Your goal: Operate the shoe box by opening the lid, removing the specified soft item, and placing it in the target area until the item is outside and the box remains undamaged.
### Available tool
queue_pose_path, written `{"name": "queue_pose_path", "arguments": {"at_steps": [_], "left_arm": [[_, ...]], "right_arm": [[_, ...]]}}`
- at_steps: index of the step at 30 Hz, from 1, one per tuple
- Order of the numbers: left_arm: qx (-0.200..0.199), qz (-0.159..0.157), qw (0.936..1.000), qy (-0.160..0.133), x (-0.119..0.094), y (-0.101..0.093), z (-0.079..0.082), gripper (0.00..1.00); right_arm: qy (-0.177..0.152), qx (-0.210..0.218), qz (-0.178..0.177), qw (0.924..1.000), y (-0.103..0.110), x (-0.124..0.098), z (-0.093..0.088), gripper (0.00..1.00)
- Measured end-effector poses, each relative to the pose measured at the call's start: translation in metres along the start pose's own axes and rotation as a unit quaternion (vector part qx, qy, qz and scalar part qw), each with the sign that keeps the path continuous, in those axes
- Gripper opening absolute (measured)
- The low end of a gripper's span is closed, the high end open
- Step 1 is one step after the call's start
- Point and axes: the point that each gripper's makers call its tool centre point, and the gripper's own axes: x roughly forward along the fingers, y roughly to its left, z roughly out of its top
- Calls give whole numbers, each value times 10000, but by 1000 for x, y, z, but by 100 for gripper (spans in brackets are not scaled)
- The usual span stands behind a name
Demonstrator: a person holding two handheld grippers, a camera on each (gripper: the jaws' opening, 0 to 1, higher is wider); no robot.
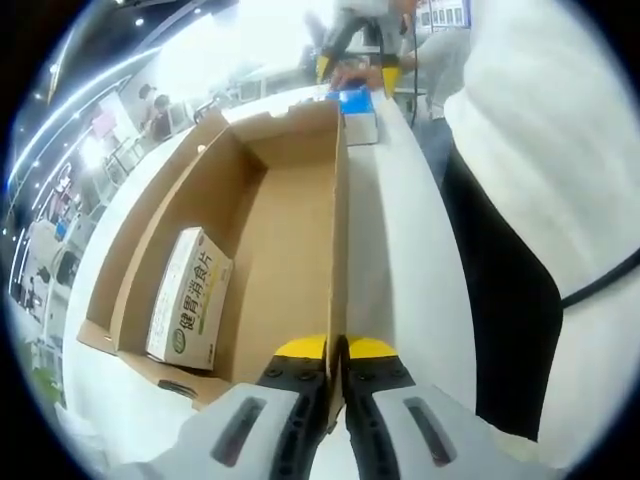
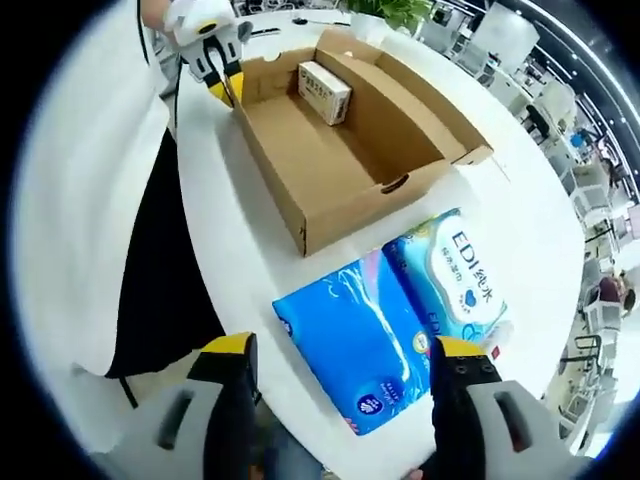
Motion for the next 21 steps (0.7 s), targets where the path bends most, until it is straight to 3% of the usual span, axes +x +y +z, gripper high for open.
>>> {"name": "queue_pose_path", "arguments": {"at_steps": [5,7,8,18,21], "left_arm": [[-1,22,10000,-8,0,1,0,4],[-18,31,10000,-12,0,1,-1,4],[-14,34,10000,-11,0,1,-1,4],[-31,70,10000,-24,0,2,-1,4],[-8,95,10000,-12,0,2,-1,5]], "right_arm": [[-93,232,-24,9997,-1,-7,6,71],[-250,336,-94,9991,-4,-10,12,68],[-477,406,-213,9978,-9,-13,19,67],[-662,886,-184,9937,-8,-21,32,72],[-660,796,-205,9944,-4,-21,34,73]]}}
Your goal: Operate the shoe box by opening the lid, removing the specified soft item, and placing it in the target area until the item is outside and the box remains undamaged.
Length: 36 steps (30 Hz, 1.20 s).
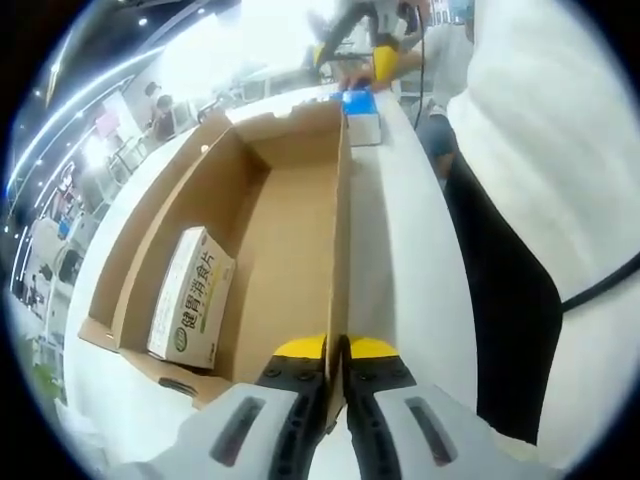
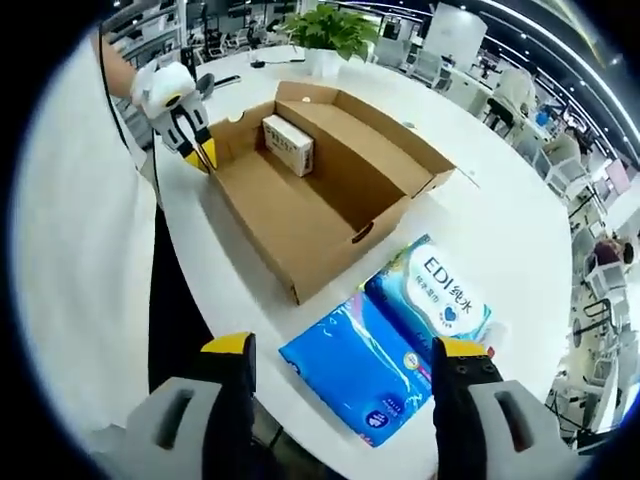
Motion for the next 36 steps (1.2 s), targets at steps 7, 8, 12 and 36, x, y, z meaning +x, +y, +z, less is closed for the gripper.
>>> {"name": "queue_pose_path", "arguments": {"at_steps": [7,8,12,36], "left_arm": [[12,-41,10000,-1,0,-1,0,4],[12,-48,10000,0,0,-1,0,4],[11,-92,10000,34,0,-1,0,4],[-59,-338,9994,91,-1,-3,1,2]], "right_arm": [[-210,-5,-253,9995,0,-3,15,73],[-244,67,-233,9994,0,-3,16,73],[-300,362,-223,9986,-3,-5,18,77],[-1487,1860,-634,9692,-37,-37,67,94]]}}
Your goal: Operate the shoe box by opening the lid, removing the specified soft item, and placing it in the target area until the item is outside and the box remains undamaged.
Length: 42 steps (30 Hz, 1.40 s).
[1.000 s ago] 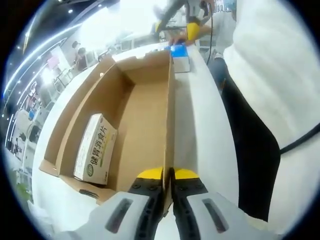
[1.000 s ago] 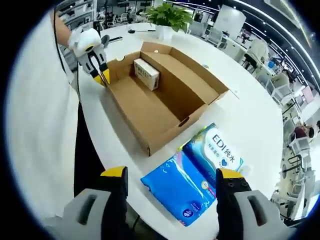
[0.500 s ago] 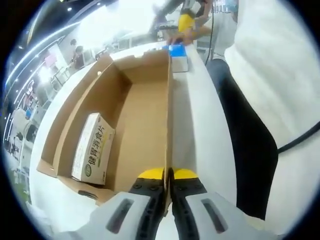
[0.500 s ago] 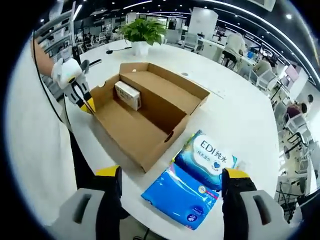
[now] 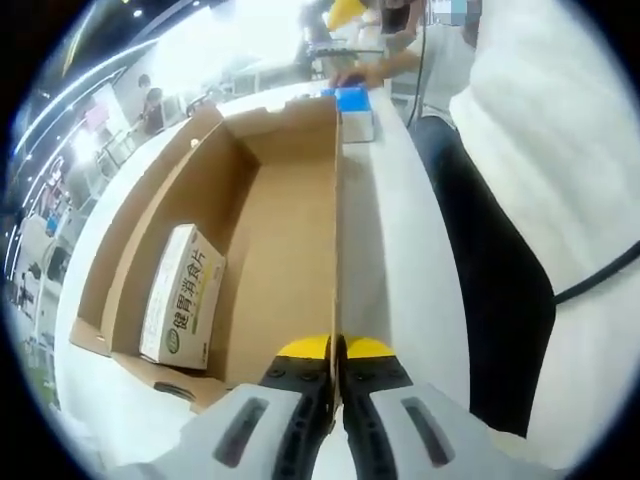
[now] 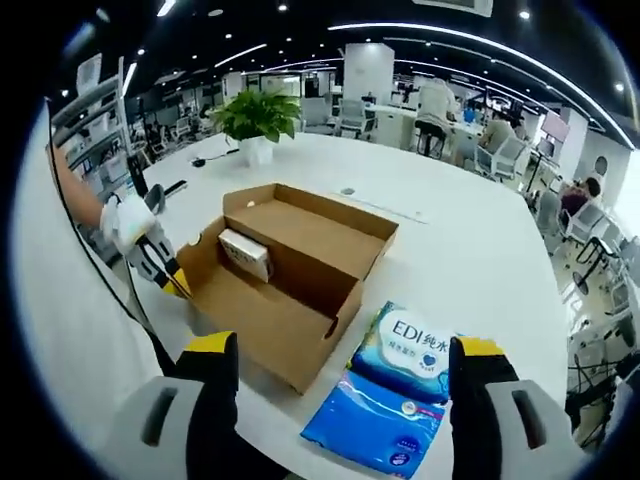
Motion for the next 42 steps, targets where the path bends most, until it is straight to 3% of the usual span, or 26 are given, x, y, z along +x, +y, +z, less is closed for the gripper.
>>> {"name": "queue_pose_path", "arguments": {"at_steps": [3,5,8,9,11,13,17,21,26,28,30,32,36,42], "left_arm": [[9,-8,10000,-6,0,0,0,2],[19,-3,10000,-11,0,0,1,2],[19,9,10000,-19,0,0,1,2],[21,8,10000,-19,0,0,1,2],[25,9,10000,-19,0,0,1,2],[28,14,10000,-21,-1,-1,1,2],[43,6,10000,-32,-1,-1,1,2],[36,-2,10000,-38,-1,0,1,2],[34,-6,10000,-36,-1,0,1,2],[37,-5,10000,-41,-1,0,2,2],[41,-2,10000,-45,-1,0,2,2],[36,1,10000,-49,-1,0,2,2],[31,6,10000,-54,-1,0,2,2],[48,40,10000,-71,-2,0,2,2]], "right_arm": [[-55,319,158,9994,4,0,5,95],[-64,262,162,9995,5,0,6,93],[-154,-148,68,9997,5,1,11,94],[-206,-421,-171,9988,-1,1,14,96],[-280,-705,-328,9966,-5,0,17,92],[-305,-511,-115,9982,2,1,18,92],[-319,-536,-54,9980,7,-1,21,88],[-900,-174,64,9958,13,-5,45,88],[-1234,433,277,9910,24,-5,64,83],[-1268,716,384,9886,28,-2,70,89],[-1451,817,47,9860,18,0,78,99],[-1460,1028,206,9837,22,2,81,100],[-1530,1067,385,9817,29,3,89,96],[-1486,682,484,9854,40,8,95,95]]}}
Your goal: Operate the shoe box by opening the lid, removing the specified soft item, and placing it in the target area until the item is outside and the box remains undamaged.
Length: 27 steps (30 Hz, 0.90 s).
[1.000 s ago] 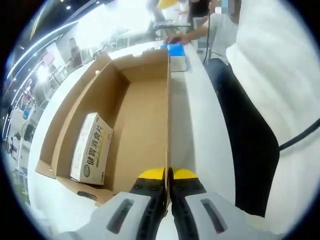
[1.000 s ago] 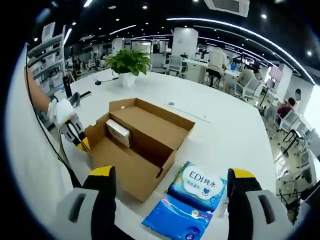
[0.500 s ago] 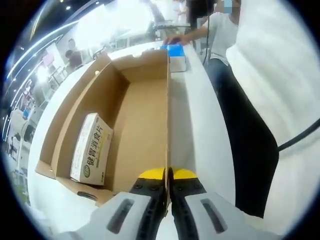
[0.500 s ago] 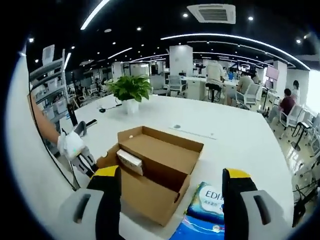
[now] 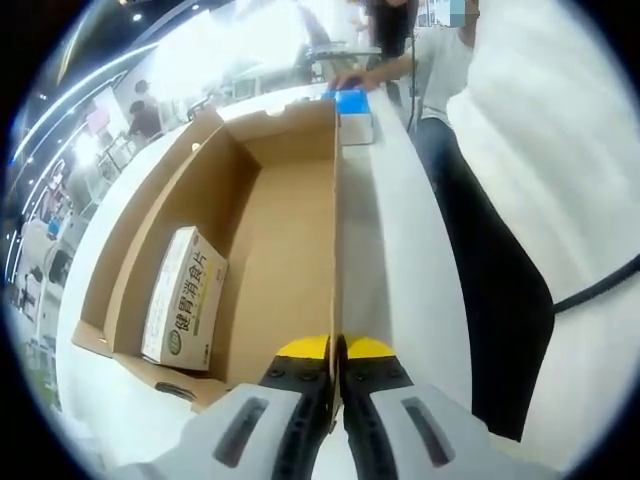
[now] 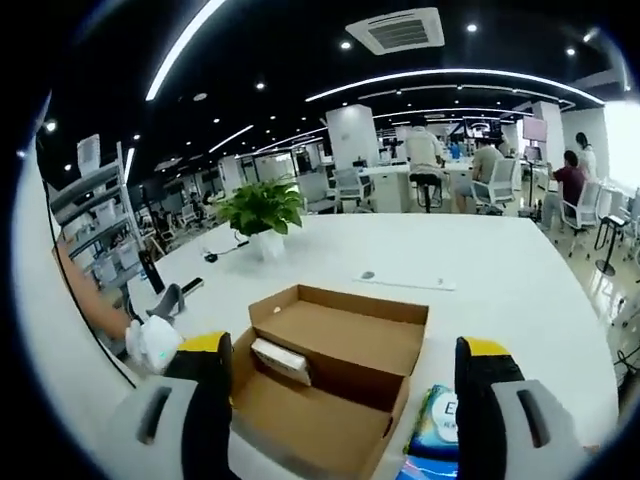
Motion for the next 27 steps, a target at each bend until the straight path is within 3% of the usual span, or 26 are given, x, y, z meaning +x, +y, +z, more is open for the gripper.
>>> {"name": "queue_pose_path", "arguments": {"at_steps": [6,7,8,10,11,13,17,20,21,23,25,27], "left_arm": [[10,-30,10000,4,0,0,-1,1],[20,-41,10000,2,0,0,0,1],[18,-54,10000,2,1,0,-1,1],[21,-60,10000,-2,1,0,-1,1],[20,-54,10000,-3,1,-1,-1,1],[14,-26,10000,-16,1,-1,-1,1],[-2,-19,10000,-20,1,-1,-1,2],[-5,-41,10000,-29,0,-1,0,2],[-5,-43,10000,-31,0,-1,0,2],[-48,-44,10000,-30,0,-1,0,2],[-50,-41,10000,-36,0,-1,-1,2],[-46,-33,10000,-38,0,-1,-1,2]], "right_arm": [[30,-526,-119,9985,5,11,2,96],[93,-722,-348,9967,-2,12,1,92],[319,-1138,-862,9892,-19,10,-3,88],[416,-1532,-1127,9809,-26,10,-4,84],[337,-1386,-1131,9833,-24,12,-2,83],[53,-1052,-794,9913,-12,15,6,78],[-101,-1138,-753,9906,-7,18,17,83],[-233,-958,-729,9925,-4,19,24,84],[-344,-1086,-875,9896,-8,19,29,87],[-121,-1254,-1159,9852,-18,18,24,95],[163,-967,-1005,9901,-14,21,12,95],[210,-996,-1045,9893,-16,22,10,95]]}}
